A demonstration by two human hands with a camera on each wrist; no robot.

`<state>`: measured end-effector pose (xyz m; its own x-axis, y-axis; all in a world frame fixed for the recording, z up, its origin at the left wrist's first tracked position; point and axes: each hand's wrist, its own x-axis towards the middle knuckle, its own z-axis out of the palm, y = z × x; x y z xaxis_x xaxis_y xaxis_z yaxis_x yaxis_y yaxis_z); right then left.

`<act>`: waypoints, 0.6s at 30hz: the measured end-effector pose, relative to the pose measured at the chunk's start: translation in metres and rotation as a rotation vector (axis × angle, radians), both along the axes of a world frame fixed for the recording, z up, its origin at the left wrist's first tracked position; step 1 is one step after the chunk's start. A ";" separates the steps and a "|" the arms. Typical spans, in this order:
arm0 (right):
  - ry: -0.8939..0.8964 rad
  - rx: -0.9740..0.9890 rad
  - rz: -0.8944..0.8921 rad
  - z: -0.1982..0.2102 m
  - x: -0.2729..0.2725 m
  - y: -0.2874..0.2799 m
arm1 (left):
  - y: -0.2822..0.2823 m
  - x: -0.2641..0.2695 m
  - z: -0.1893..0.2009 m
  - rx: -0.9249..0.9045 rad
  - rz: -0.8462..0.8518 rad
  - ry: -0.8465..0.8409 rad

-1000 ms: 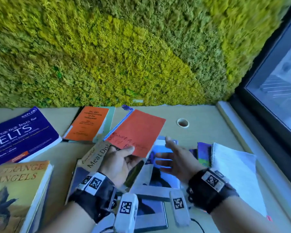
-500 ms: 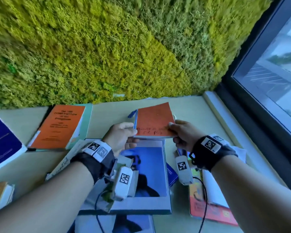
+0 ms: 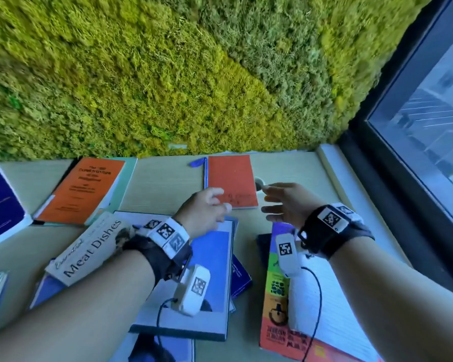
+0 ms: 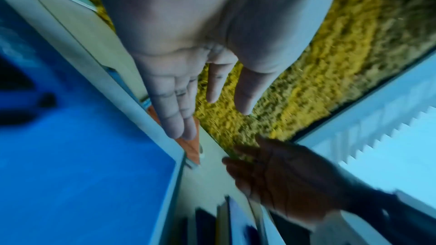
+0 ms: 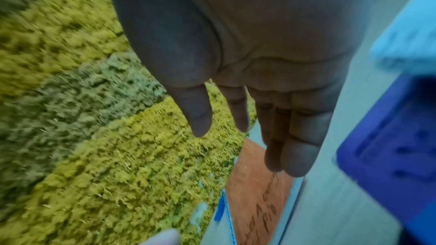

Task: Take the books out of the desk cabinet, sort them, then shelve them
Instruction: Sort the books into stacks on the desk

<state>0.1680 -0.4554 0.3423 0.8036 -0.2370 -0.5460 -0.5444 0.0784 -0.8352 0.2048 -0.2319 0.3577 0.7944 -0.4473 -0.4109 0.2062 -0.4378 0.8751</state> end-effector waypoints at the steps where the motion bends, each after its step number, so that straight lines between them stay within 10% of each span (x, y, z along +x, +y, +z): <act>1: -0.025 -0.017 -0.017 0.007 -0.013 -0.003 | -0.003 -0.014 0.003 0.016 -0.064 -0.032; 11: 0.176 -0.896 -0.114 -0.012 -0.184 -0.049 | -0.034 -0.123 -0.022 0.028 -0.531 -0.025; 18: 0.136 -0.655 -0.369 -0.036 -0.222 -0.034 | -0.039 -0.144 -0.037 -0.219 -0.318 0.248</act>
<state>-0.0539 -0.4894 0.3067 0.5449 -0.7867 -0.2900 -0.6804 -0.2127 -0.7013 0.0611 -0.2705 0.3206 0.4932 -0.7504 -0.4401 0.3067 -0.3234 0.8952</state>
